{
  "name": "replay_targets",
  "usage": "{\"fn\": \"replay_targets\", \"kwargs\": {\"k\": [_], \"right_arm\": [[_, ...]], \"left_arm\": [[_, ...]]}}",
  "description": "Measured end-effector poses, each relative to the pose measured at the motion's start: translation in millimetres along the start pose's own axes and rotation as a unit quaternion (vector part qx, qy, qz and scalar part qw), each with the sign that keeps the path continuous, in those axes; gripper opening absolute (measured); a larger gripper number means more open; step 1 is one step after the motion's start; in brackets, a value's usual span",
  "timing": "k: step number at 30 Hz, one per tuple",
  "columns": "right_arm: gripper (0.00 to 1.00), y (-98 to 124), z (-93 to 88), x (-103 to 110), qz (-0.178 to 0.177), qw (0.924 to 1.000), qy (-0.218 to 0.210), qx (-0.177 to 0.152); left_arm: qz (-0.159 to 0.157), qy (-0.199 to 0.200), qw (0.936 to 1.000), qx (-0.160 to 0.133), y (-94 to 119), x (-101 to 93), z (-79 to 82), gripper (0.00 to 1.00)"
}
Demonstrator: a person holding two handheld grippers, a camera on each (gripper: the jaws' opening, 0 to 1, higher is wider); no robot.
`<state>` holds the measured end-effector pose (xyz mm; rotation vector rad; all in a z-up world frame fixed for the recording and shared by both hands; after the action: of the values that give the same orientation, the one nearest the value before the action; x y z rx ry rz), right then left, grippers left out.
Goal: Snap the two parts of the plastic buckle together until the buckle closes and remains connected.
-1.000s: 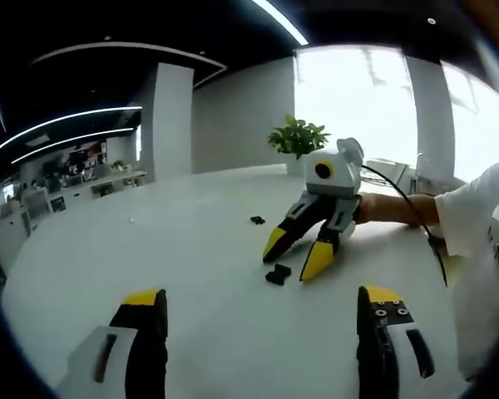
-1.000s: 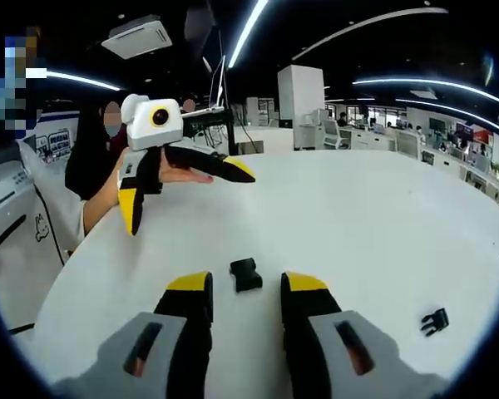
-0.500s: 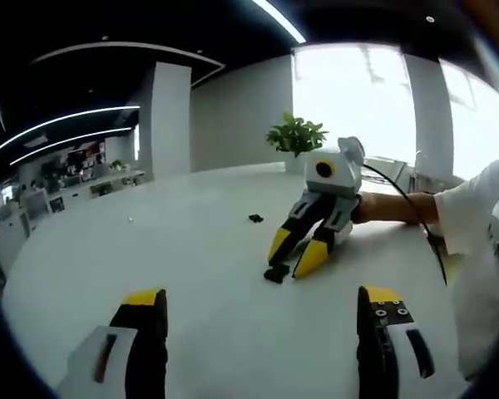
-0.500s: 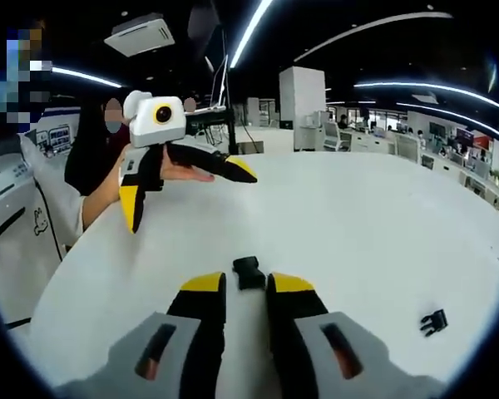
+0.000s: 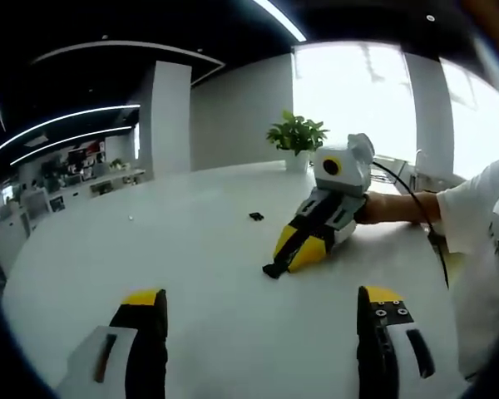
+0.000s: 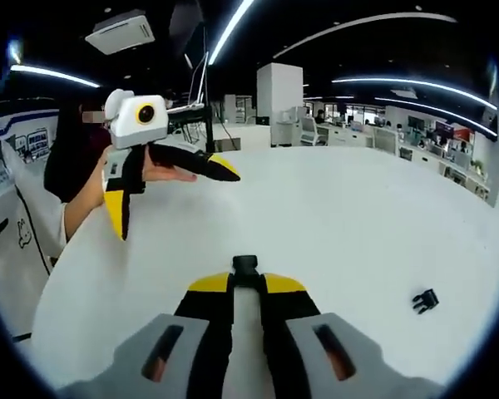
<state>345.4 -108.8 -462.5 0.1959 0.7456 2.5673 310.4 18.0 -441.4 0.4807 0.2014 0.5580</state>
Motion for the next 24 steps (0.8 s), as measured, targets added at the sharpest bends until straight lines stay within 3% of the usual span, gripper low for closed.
{"fn": "replay_targets", "kwargs": {"k": [4, 9, 13, 16, 19, 20, 22, 24], "right_arm": [[0.12, 6, -2.5, -6, -0.069, 0.9965, -0.045, 0.009], [0.12, 9, -3.1, 5, -0.113, 0.9932, -0.018, 0.02], [0.13, 11, -3.1, 13, -0.116, 0.9928, -0.017, 0.02], [0.28, 14, -1.6, 17, -0.107, 0.9936, -0.036, 0.009], [0.33, 19, 3.3, 15, -0.083, 0.9962, -0.026, 0.003], [0.34, 19, 9.2, 21, -0.044, 0.999, 0.005, -0.008], [0.37, 22, 10.6, 22, 0.0, 0.9998, 0.021, -0.003], [0.4, 24, 21.0, 29, 0.089, 0.9932, 0.06, -0.045]], "left_arm": [[0.0, 0.0, 1.0, 0.002, 0, -0.9, -1.0, 0.96], [0.002, -0.001, 1.0, 0.009, 0, -1.7, -3.6, 0.96], [0.0, 0.0, 1.0, 0.007, 0, -2.7, -3.2, 0.96], [0.0, 0.0, 1.0, 0.007, 1, -2.9, -3.5, 0.96], [0.0, 0.001, 1.0, 0.007, 1, -2.6, -3.8, 0.96], [0.0, 0.001, 1.0, 0.007, 1, -2.5, -3.7, 0.96], [-0.001, 0.0, 1.0, 0.006, 2, -2.9, -3.3, 0.96], [-0.002, 0.0, 1.0, 0.005, 2, -3.3, -2.8, 0.96]]}}
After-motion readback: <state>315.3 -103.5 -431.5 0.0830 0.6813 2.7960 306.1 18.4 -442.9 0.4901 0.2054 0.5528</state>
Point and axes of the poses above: the point that each gripper's makers call its tool centre point, and the gripper's own axes: y roughly backward along the fingers, x roughly to its left, z roughly out of its top, the point moved 3 cm from there along y, roughly backward along the fingers, and after that the axes turned 7 degrees about x, right-handed, at the moved point
